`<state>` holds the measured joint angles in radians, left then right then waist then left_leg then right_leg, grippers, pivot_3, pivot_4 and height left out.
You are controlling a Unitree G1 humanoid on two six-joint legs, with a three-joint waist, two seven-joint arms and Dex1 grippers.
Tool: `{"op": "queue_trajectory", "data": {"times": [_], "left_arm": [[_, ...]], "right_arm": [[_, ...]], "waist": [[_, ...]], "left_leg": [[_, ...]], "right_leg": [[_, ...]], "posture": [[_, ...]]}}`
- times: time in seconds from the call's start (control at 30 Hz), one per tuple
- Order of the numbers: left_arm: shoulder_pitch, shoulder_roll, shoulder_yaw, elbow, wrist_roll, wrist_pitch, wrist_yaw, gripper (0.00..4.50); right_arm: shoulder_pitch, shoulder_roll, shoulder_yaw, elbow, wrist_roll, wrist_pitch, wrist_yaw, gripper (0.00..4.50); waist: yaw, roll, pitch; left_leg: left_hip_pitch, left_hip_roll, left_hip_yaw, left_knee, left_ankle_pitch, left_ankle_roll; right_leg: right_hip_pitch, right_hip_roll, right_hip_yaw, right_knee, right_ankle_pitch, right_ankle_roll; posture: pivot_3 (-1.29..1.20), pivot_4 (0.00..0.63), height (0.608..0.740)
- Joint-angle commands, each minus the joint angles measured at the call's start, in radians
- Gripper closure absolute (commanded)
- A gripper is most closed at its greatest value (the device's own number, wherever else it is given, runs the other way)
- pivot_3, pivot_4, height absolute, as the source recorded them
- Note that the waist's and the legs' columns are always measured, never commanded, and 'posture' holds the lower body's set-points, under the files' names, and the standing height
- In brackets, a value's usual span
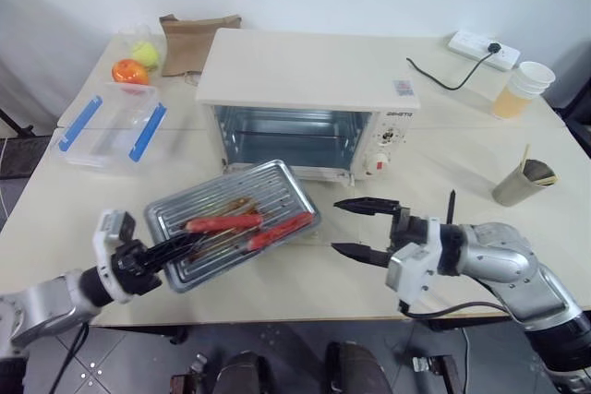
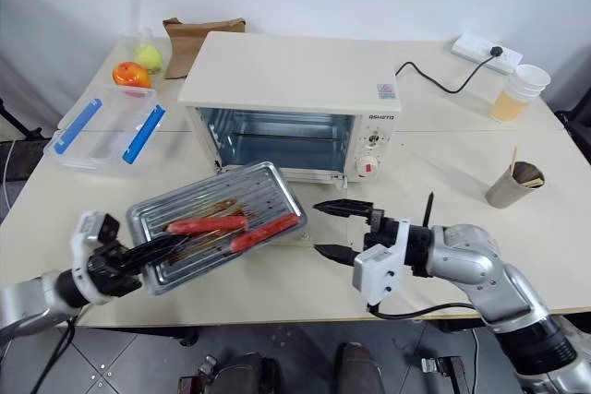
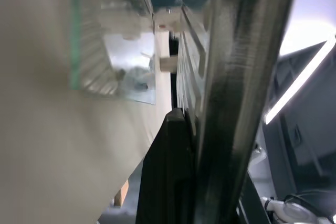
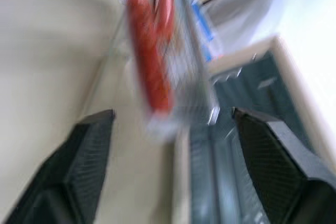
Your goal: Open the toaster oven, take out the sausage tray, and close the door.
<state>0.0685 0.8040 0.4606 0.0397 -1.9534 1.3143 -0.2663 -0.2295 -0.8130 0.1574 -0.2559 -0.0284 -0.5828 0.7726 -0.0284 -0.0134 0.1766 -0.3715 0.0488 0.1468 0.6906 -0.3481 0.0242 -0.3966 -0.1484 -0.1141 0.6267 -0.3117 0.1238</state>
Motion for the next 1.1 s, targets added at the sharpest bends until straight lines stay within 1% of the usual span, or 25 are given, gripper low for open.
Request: {"op": "queue_trajectory", "data": {"times": [0.03, 0.07, 0.1, 0.17, 0.27, 0.37, 0.47, 0.5, 0.53, 0.57, 0.7, 0.77, 0.93, 1.1], "left_arm": [[0.084, -0.036, 0.118, -0.089, -0.019, -0.025, -0.087, 4.5], [0.151, -0.065, 0.164, -0.109, -0.019, -0.039, -0.098, 4.5], [0.225, -0.122, 0.231, -0.126, -0.019, -0.064, -0.111, 4.5], [0.337, -0.213, 0.319, -0.159, -0.019, -0.107, -0.128, 4.5], [0.468, -0.329, 0.371, -0.204, -0.019, -0.154, -0.129, 4.5], [0.512, -0.397, 0.385, -0.245, -0.019, -0.198, -0.121, 4.5], [0.519, -0.481, 0.409, -0.264, -0.019, -0.261, -0.091, 4.5], [0.515, -0.507, 0.419, -0.266, -0.019, -0.288, -0.071, 4.5], [0.505, -0.526, 0.429, -0.266, -0.019, -0.307, -0.057, 4.5], [0.492, -0.545, 0.439, -0.266, -0.019, -0.326, -0.041, 4.5], [0.431, -0.582, 0.459, -0.26, -0.019, -0.376, 0.022, 4.5], [0.378, -0.596, 0.472, -0.249, -0.019, -0.393, 0.058, 4.5], [0.284, -0.573, 0.483, -0.214, -0.019, -0.376, 0.113, 4.5], [0.244, -0.551, 0.506, -0.17, -0.019, -0.331, 0.138, 4.5]], "right_arm": [[0.023, -0.028, -0.064, 0.017, 0.098, -0.004, 0.028, 0.94], [0.032, -0.032, -0.074, 0.052, 0.13, 0.001, 0.045, 0.94], [0.034, -0.027, -0.089, 0.111, 0.162, 0.018, 0.056, 0.94], [0.042, -0.02, -0.102, 0.19, 0.232, 0.075, 0.096, 0.94], [0.017, 0.002, -0.113, 0.277, 0.292, 0.117, 0.144, 1.54], [-0.01, 0.008, -0.108, 0.318, 0.31, 0.147, 0.196, 2.5], [-0.035, 0.037, -0.117, 0.356, 0.384, 0.283, 0.226, 3.55], [-0.04, 0.041, -0.115, 0.368, 0.403, 0.323, 0.25, 3.81], [-0.041, 0.042, -0.109, 0.376, 0.415, 0.357, 0.276, 4.22], [-0.041, 0.043, -0.103, 0.382, 0.425, 0.384, 0.304, 4.47], [-0.058, 0.068, -0.07, 0.423, 0.399, 0.426, 0.371, 4.47], [-0.084, 0.094, -0.052, 0.465, 0.361, 0.437, 0.366, 4.47], [-0.16, 0.193, -0.035, 0.542, 0.347, 0.426, 0.398, 4.47], [-0.173, 0.252, -0.043, 0.536, 0.375, 0.441, 0.447, 4.47]], "waist": [[0.001, 0.0, 0.0], [0.001, 0.0, 0.0], [0.001, 0.0, 0.0], [-0.012, 0.0, 0.0], [-0.012, -0.001, 0.0], [0.0, 0.0, 0.001], [0.005, 0.001, 0.001], [0.004, 0.0, 0.001], [0.004, 0.0, 0.001], [0.003, 0.0, 0.001], [0.001, 0.001, 0.001], [0.0, 0.001, 0.001], [-0.002, 0.0, 0.001], [-0.002, 0.0, 0.001]], "left_leg": [[0.0, 0.0, 0.0, 0.0, 0.0, 0.0], [0.0, 0.0, 0.0, 0.001, 0.0, 0.0], [0.0, 0.0, 0.0, 0.001, 0.0, 0.0], [0.001, 0.0, 0.001, 0.001, 0.0, 0.0], [0.001, 0.001, 0.001, 0.0, -0.001, 0.0], [0.002, 0.001, 0.0, 0.002, -0.001, 0.001], [0.002, 0.001, -0.002, 0.003, -0.001, 0.0], [0.002, 0.001, -0.002, 0.003, -0.001, 0.0], [0.002, 0.001, -0.002, 0.003, -0.001, 0.0], [0.002, 0.001, -0.002, 0.003, -0.002, 0.0], [0.001, 0.001, -0.002, 0.002, -0.003, 0.001], [0.001, 0.001, -0.001, 0.003, -0.003, 0.001], [0.001, 0.001, 0.0, 0.004, -0.003, 0.001], [0.001, 0.001, -0.001, 0.004, -0.003, 0.001]], "right_leg": [[0.0, 0.0, 0.0, 0.0, 0.0, -0.001], [0.001, 0.0, 0.0, 0.0, -0.001, -0.001], [0.001, 0.0, 0.0, -0.001, -0.001, -0.002], [0.002, 0.0, 0.002, -0.001, -0.001, -0.002], [0.002, 0.0, 0.003, -0.005, -0.002, -0.003], [0.002, -0.001, 0.004, -0.005, -0.004, -0.007], [0.003, -0.002, 0.003, -0.004, -0.004, -0.008], [0.003, -0.002, 0.003, -0.004, -0.003, -0.009], [0.003, -0.003, 0.003, -0.005, -0.003, -0.009], [0.003, -0.004, 0.003, -0.005, -0.003, -0.009], [0.003, -0.003, 0.002, -0.005, -0.003, -0.01], [0.003, -0.002, 0.002, -0.005, -0.003, -0.01], [0.002, -0.001, 0.002, -0.004, -0.003, -0.009], [0.002, -0.001, 0.001, -0.003, -0.003, -0.009]], "posture": [[0.0, 0.15, 0.74], [0.0, 0.15, 0.74], [0.0, 0.15, 0.74], [0.0, 0.15, 0.74], [0.0, 0.15, 0.74], [0.0, 0.15, 0.74], [0.0, 0.15, 0.74], [0.0, 0.15, 0.74], [0.0, 0.15, 0.74], [0.0, 0.15, 0.74], [0.0, 0.15, 0.74], [0.0, 0.15, 0.74], [0.0, 0.15, 0.74], [0.0, 0.15, 0.74]]}}
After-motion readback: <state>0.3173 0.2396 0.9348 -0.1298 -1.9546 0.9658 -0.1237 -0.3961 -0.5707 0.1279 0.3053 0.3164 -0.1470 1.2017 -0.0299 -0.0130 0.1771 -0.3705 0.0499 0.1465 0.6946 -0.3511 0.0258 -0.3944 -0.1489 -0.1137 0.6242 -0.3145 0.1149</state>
